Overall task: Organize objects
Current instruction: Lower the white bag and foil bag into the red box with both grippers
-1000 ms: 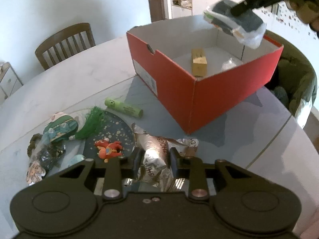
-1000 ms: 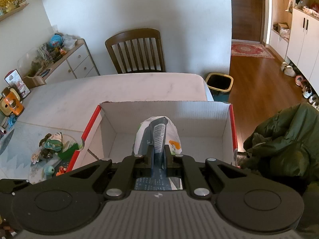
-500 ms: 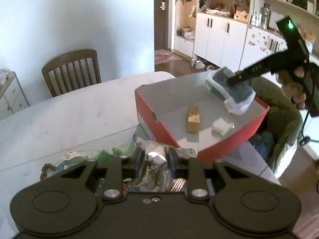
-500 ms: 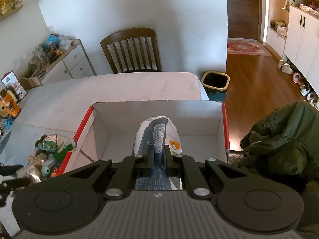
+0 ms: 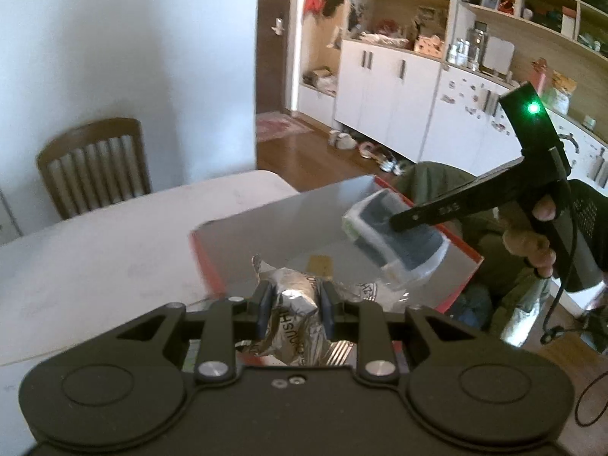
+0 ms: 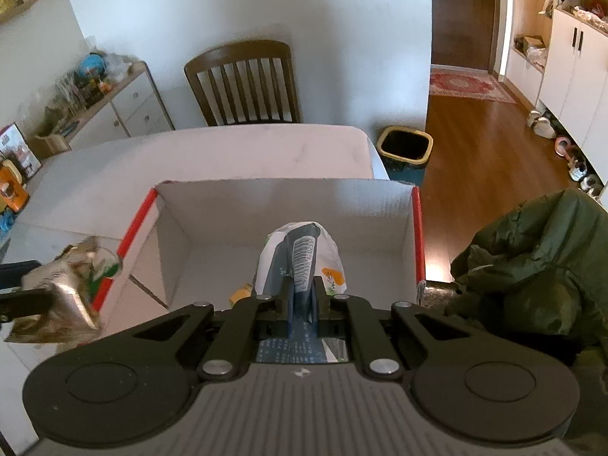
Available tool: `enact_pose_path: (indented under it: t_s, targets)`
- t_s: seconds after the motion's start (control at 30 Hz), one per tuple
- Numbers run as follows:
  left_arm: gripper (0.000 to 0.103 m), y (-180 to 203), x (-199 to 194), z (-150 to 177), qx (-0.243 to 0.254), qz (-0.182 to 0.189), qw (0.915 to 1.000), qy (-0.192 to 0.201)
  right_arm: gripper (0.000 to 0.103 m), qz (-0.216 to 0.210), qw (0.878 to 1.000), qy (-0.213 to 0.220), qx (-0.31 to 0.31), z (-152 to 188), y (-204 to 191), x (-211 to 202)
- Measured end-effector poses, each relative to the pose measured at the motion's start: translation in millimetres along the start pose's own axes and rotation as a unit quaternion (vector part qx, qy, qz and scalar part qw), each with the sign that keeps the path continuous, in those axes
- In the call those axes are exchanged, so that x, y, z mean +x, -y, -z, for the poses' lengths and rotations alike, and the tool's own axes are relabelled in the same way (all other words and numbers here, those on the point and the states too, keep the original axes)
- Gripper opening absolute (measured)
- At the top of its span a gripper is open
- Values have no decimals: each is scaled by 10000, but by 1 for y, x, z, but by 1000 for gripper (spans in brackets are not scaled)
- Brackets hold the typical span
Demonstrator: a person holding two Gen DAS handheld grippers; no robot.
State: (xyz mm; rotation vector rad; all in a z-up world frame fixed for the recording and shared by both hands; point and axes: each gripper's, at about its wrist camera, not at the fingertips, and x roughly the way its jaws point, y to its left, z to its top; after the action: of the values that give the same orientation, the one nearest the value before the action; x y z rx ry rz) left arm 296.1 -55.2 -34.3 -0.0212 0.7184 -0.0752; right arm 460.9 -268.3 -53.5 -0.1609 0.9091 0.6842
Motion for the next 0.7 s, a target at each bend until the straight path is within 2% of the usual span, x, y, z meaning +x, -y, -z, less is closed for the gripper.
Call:
enact_pose_path:
  t_s: [0.23,0.47,0.7]
  targets:
    - [25,26,55,-7,136,175,9986,-470,8,92,9999,-87,-47,-1,4,13]
    - [25,31,102,-5,125,33,9936,-1121,8,97,9996,-245,-128,2,3,30]
    - [25,40,126,-9,198,-64,9881,-1525,8,155,9984,-460,-306,12,-1,47]
